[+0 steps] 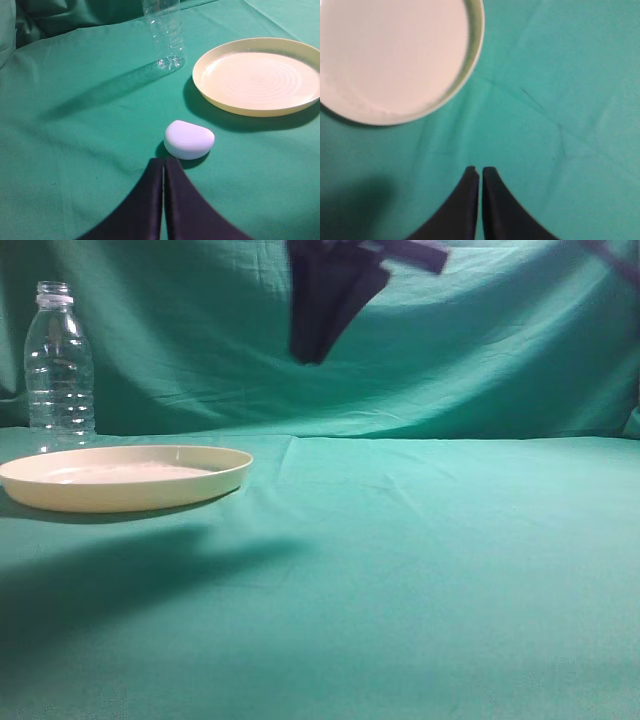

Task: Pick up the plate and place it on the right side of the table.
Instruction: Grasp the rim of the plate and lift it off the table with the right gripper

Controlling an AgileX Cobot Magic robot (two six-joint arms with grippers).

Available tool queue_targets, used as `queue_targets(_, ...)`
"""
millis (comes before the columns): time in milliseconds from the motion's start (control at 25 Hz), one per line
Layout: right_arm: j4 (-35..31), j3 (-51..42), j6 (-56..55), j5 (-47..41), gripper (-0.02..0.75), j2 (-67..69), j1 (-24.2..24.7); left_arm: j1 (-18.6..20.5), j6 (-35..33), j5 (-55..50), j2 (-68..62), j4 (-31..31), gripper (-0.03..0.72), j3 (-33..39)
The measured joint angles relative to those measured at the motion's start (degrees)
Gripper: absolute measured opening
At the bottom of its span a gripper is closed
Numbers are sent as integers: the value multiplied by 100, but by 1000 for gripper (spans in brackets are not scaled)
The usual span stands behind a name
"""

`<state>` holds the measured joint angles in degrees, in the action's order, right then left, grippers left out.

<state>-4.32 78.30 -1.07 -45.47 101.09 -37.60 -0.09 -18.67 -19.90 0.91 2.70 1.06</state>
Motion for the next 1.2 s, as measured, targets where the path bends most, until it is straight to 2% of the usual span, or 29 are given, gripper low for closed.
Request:
queue_targets(40,0,228,64,0,0,270,-67,0,0,0,0,0,0,0)
queue_targets(120,-63,723,136,0,47,725,-128,0,0,0,0,0,0,0)
queue_targets(360,-322,1741,201,-22,477,1777,-142,0,0,0,0,0,0,0)
queue_targets(440,-290,2016,204,-22,564,2084,-142,0,0,0,0,0,0,0)
queue_targets(640,-3,2479,226,-22,565,2725,-142,0,0,0,0,0,0,0)
queue_targets(680,23,2550,226,-22,503,2819,-142,0,0,0,0,0,0,0)
queue_targets(760,32,2627,226,-22,504,2949,-142,0,0,0,0,0,0,0)
queue_targets(880,47,2664,226,23,384,3003,-142,0,0,0,0,0,0,0)
queue_targets(1000,109,2673,226,65,146,2996,-156,0,0,0,0,0,0,0)
queue_targets(1040,112,2688,194,110,95,2996,-156,0,0,0,0,0,0,0)
queue_targets(1080,162,2716,179,135,68,2996,-156,0,0,0,0,0,0,0)
queue_targets(1200,399,2868,89,-66,75,3005,-156,0,0,0,0,0,0,0)
